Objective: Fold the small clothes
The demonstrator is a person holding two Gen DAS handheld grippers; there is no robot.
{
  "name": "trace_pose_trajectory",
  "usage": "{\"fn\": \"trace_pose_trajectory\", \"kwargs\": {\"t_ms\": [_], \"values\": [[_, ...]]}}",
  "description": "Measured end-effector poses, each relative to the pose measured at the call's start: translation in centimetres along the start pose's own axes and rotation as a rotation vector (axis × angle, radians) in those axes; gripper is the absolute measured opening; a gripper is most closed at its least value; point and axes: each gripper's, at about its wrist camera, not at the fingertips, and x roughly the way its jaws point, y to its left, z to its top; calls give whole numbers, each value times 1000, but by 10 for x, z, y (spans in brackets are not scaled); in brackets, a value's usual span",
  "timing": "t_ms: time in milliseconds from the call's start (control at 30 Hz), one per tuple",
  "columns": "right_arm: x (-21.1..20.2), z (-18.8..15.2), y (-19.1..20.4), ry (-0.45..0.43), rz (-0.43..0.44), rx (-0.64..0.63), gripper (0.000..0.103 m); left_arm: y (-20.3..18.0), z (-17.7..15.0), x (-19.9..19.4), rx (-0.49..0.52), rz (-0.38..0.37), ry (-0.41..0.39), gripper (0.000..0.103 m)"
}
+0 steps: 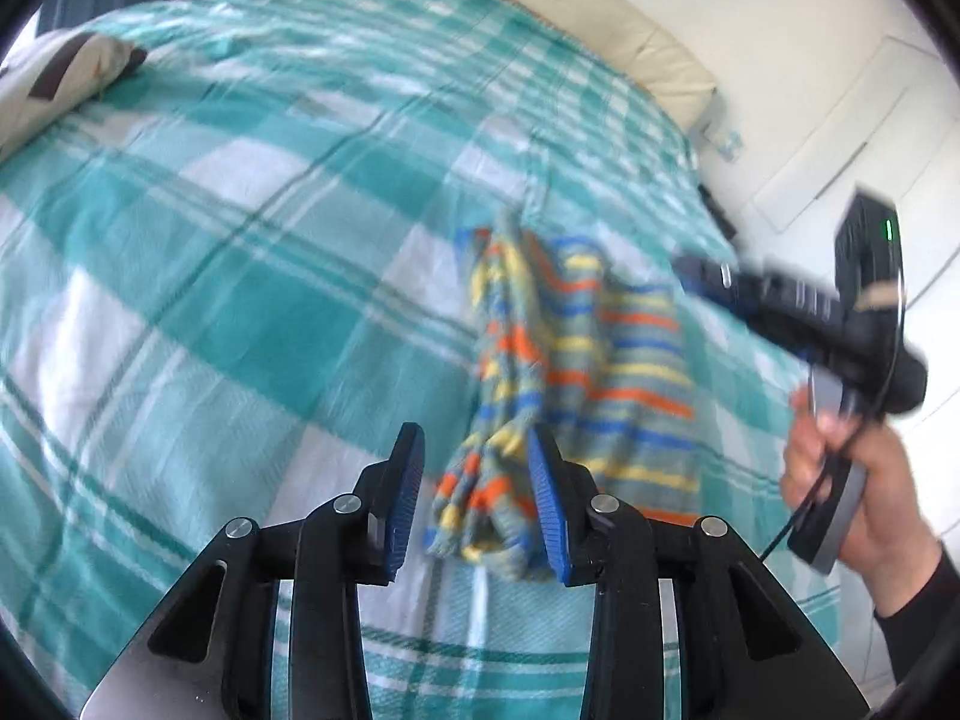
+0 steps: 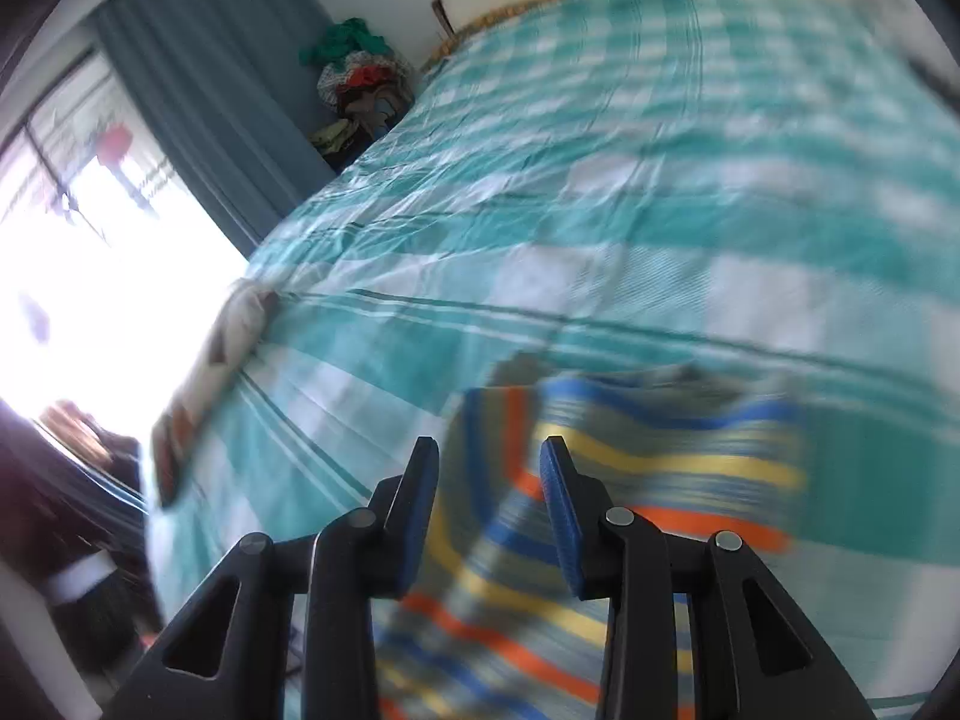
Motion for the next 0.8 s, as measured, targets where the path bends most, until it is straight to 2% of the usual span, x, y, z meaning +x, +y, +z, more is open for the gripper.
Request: {"fn": "trace_pose_trajectory", "kwargs": {"t_ms": [33, 100, 200, 267, 300, 367, 400, 433, 500, 533, 600, 667, 733, 800], "values": [[-12, -8, -5, -2, -35, -33, 37, -7, 3, 0, 27, -30, -7, 33], [-33, -31, -13, 18, -70, -83, 37, -23, 12, 14, 101, -88, 8, 21], [-41, -63, -11, 68, -11, -120, 37, -47, 16, 49, 214, -109, 80, 14], [-31, -80, -3, 95, 36, -151, 36, -47, 21, 78, 231, -77, 133, 9], [-25, -88, 1, 110, 48, -163, 36, -40, 26, 95, 237, -25, 157, 7], [-4, -108, 0, 183, 38, -182, 36, -26, 36, 105, 212, 56, 176, 3], [9, -118, -5, 253, 15, -178, 35, -17, 41, 103, 179, 50, 180, 2], [11, -125, -8, 270, 12, -182, 34, -14, 44, 96, 153, 36, 179, 2], [-1, -122, -9, 250, 29, -190, 33, -14, 53, 82, 176, 55, 144, 5], [-10, -113, -12, 223, 46, -173, 33, -16, 56, 78, 179, 35, 129, 6], [-19, -93, -14, 159, 56, -158, 33, -23, 64, 77, 174, -62, 124, 6], [-14, -64, -17, 107, 37, -147, 33, -38, 70, 88, 210, -96, 134, 6], [7, -41, -24, 98, 9, -122, 33, -54, 77, 113, 268, -70, 162, 10], [37, -27, -35, 119, -28, -68, 33, -52, 83, 145, 285, 55, 209, 14]]}}
